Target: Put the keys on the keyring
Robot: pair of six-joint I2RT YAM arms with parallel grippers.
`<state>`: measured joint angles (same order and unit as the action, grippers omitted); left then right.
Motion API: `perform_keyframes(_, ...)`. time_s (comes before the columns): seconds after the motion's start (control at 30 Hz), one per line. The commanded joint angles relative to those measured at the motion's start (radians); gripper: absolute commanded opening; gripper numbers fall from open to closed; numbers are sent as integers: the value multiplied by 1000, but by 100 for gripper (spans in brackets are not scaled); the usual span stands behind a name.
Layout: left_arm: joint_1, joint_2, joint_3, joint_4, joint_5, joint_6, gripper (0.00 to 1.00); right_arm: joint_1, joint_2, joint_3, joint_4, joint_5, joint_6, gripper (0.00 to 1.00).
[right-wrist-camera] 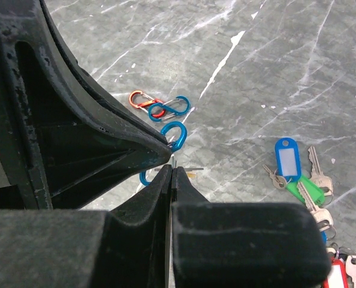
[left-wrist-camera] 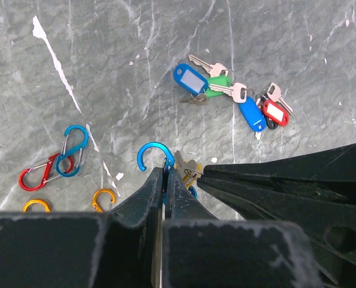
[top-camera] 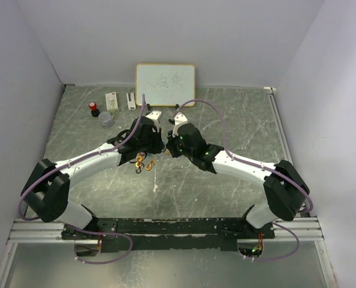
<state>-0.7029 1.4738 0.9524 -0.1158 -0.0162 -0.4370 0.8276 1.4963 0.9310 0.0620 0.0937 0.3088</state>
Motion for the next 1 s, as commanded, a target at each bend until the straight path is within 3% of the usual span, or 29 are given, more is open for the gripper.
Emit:
perform_keyframes(0.0, -10, 1, 33, 35, 7, 17, 7, 12, -23, 3, 25, 5, -22, 0)
perform_keyframes(0.97, -9, -55, 13, 18, -75, 5, 7, 52, -36, -1, 9, -3, -53, 0)
